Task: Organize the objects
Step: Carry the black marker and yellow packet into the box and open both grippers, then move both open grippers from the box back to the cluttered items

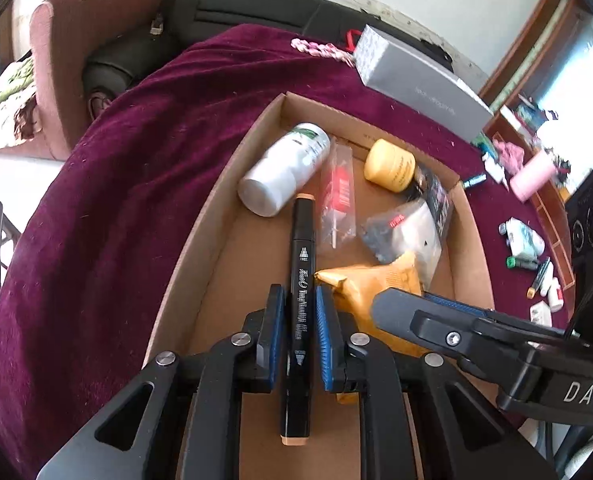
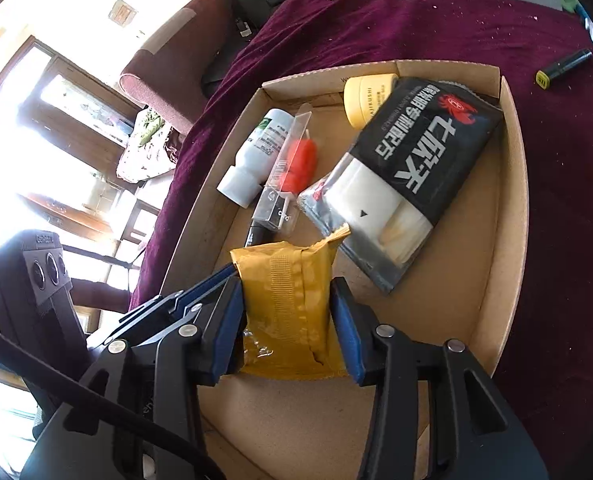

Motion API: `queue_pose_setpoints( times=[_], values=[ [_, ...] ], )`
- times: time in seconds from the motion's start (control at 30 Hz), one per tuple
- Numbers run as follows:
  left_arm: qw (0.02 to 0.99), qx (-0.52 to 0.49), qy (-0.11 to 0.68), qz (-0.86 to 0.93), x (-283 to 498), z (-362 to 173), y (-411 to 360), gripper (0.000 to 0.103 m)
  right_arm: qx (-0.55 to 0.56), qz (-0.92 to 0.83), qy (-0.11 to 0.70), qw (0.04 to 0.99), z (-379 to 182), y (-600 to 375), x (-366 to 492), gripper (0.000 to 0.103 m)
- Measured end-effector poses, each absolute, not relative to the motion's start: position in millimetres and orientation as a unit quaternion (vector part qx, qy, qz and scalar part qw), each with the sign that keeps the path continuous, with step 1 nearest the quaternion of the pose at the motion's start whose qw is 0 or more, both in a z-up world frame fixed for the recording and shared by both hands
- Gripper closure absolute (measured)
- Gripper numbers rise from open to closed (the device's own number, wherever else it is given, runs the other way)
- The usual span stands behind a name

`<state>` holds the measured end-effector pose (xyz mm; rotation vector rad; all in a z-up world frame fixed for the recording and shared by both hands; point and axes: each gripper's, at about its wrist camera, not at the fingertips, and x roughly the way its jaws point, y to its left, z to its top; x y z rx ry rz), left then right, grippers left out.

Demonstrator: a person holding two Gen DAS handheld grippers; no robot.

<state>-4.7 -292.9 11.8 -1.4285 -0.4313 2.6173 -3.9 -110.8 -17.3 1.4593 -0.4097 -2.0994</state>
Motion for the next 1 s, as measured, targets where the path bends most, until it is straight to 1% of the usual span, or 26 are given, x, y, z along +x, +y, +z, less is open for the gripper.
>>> queue_pose_setpoints(
  times=[0.03, 0.1, 0.17, 0.37, 0.5, 0.63, 0.8, 0.9, 1.0],
  values=[
    [0.061, -0.468, -0.152, 0.868, -3, 13, -296, 0.082, 0.539, -0.783, -0.151, 0.273, -16, -111, -3, 0.058],
    [0.064, -0.459, -0.167, 0.870, 0, 14, -299, 0.081, 0.526, -0.794, -0.141, 0.271, -11, -110, -2, 0.057],
    [0.056, -0.456, -0.163, 0.873, 3, 14, -298, 0.080, 0.515, -0.803, -0.134, 0.268, -6, -107, 1, 0.051],
    [0.045, -0.464, -0.154, 0.871, 5, 13, -293, 0.075, 0.484, -0.820, -0.154, 0.266, 14, -79, 11, 0.047],
    [0.031, -0.478, -0.116, 0.870, 7, 13, -280, 0.075, 0.470, -0.827, -0.169, 0.259, 20, -51, 19, 0.047],
    [0.029, -0.486, -0.097, 0.868, 11, 13, -268, 0.074, 0.466, -0.828, -0.198, 0.243, 19, -16, 20, 0.047],
    [0.037, -0.489, -0.075, 0.868, 23, 14, -251, 0.067, 0.464, -0.824, -0.239, 0.221, 12, 26, 15, 0.047],
    [0.040, -0.486, -0.102, 0.867, 28, 17, -256, 0.067, 0.459, -0.825, -0.254, 0.211, 10, 50, 19, 0.047],
    [0.062, -0.466, -0.153, 0.869, 38, 34, -259, 0.067, 0.449, -0.831, -0.260, 0.201, 13, 74, 24, 0.047]
  ],
)
